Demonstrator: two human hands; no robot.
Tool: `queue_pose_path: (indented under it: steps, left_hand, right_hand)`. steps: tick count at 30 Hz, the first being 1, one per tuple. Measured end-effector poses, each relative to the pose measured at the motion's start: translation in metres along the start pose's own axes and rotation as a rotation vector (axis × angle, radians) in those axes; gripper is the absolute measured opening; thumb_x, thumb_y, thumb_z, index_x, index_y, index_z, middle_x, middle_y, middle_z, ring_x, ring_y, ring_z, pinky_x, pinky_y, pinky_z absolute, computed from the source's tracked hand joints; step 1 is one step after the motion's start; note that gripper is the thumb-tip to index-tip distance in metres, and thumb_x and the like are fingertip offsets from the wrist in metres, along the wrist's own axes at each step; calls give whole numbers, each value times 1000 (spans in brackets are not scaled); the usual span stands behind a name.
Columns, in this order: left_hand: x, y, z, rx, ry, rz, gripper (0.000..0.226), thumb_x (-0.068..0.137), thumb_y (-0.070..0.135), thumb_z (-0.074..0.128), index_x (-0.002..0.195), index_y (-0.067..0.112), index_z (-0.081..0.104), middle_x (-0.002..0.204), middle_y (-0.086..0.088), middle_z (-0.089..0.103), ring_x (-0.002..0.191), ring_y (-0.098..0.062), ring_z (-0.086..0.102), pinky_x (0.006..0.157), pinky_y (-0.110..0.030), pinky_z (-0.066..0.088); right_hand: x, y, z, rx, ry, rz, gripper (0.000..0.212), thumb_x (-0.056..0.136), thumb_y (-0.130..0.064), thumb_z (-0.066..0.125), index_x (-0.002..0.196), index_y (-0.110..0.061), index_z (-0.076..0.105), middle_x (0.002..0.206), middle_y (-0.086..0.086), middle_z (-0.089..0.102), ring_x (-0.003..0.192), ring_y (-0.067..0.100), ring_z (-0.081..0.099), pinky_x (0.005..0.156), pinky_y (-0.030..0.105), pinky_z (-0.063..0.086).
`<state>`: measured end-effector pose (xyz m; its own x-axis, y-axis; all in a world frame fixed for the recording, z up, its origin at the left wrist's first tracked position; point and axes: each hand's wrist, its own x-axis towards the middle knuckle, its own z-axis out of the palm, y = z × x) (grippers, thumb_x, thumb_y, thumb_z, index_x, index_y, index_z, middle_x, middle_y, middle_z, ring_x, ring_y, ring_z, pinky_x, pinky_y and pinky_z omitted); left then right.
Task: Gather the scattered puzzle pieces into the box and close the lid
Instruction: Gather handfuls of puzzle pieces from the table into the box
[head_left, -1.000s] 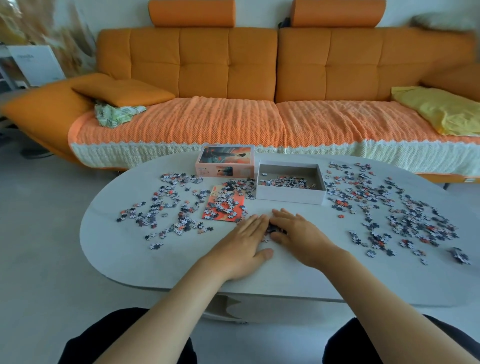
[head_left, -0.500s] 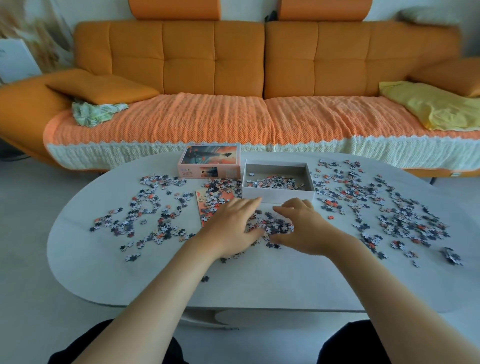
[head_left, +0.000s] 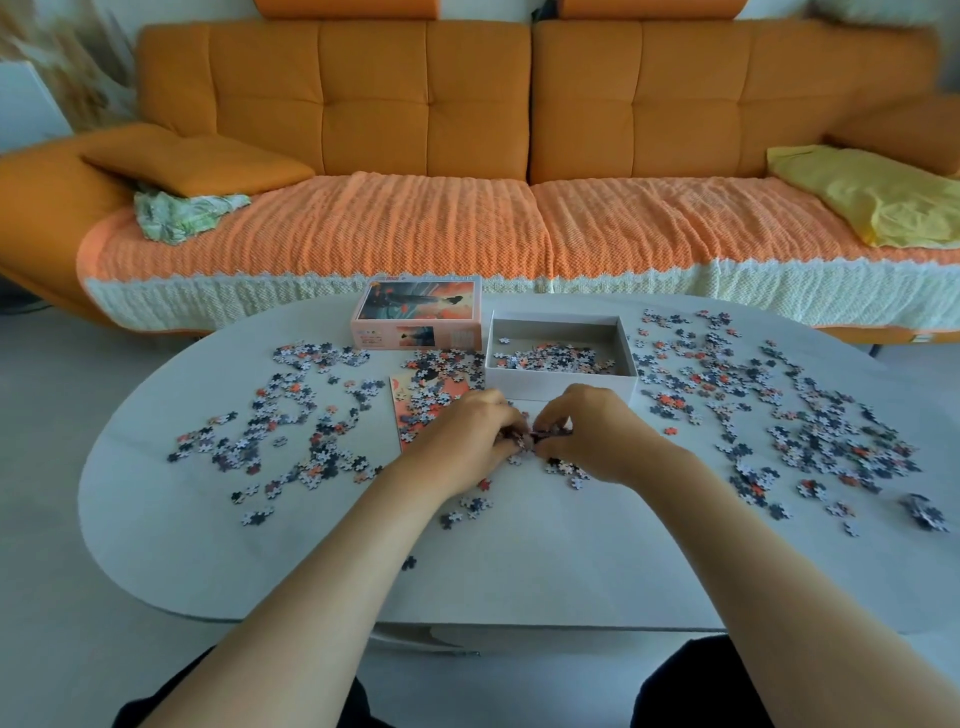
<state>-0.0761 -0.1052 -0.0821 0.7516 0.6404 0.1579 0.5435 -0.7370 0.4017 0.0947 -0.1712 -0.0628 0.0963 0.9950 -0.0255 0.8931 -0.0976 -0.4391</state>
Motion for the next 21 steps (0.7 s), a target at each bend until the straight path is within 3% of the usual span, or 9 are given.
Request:
queue_pose_path:
  steps: [2, 4, 7, 10, 13, 15, 18, 21]
  left_hand:
    - [3, 1, 0, -36, 13, -9, 25, 88, 15, 69, 112, 20, 72, 103, 3, 59, 96, -14, 56, 84, -28, 46]
    - [7, 2, 0, -70, 28, -20, 22, 86, 11, 69, 107, 19, 72, 101, 5, 59, 90, -12, 56, 80, -22, 43]
    - [15, 4, -3, -117, 52, -34, 20, 84, 8, 72, 101, 17, 74, 95, 6, 58, 81, -9, 55, 75, -17, 39]
    - [28, 6, -9, -174, 109, -62, 19, 84, 7, 72, 100, 17, 73, 93, 5, 60, 76, -4, 54, 69, -15, 39]
    - [45, 7, -20, -298, 213, -101, 17, 86, 8, 69, 99, 19, 72, 93, 10, 60, 77, 2, 54, 65, -9, 39]
    - [59, 7, -25, -309, 296, -99, 17, 86, 7, 69, 98, 19, 72, 95, 8, 61, 78, 1, 55, 68, -9, 41]
    - [79, 4, -22, -265, 373, -106, 22, 85, 6, 69, 103, 18, 73, 99, 3, 60, 82, -8, 58, 78, -18, 44]
    - [91, -1, -13, -191, 347, -106, 28, 90, 4, 62, 113, 17, 71, 110, -1, 61, 93, -11, 55, 85, -20, 41]
  right_hand:
    - [2, 0, -2, 10, 10, 6, 15, 80, -27, 75, 95, -23, 75, 92, -5, 61, 72, 9, 56, 56, 14, 44]
    - [5, -1, -5, 6, 18, 13, 11, 84, -23, 71, 94, -21, 75, 91, -4, 67, 61, 6, 56, 49, 14, 45]
    - [8, -1, -10, -20, 31, 11, 15, 87, -15, 64, 93, -21, 77, 88, -4, 72, 66, 9, 63, 60, 21, 54]
    - [13, 3, -20, 17, 83, -5, 12, 88, -16, 67, 94, -21, 77, 75, -10, 67, 59, 4, 59, 53, 10, 45]
    - [23, 8, -35, 87, 210, -41, 12, 88, -14, 68, 96, -17, 76, 73, -14, 61, 58, 2, 55, 59, 16, 46]
    - [34, 12, -41, 92, 320, -52, 12, 88, -14, 67, 97, -15, 76, 83, -6, 64, 63, 8, 56, 66, 23, 46]
    - [50, 19, -39, 51, 429, -80, 16, 91, -12, 63, 102, -13, 74, 88, 2, 62, 74, 19, 57, 64, 22, 38]
    - [57, 26, -30, -68, 275, -81, 27, 99, -13, 49, 116, -18, 69, 92, 6, 65, 76, 25, 59, 62, 30, 47]
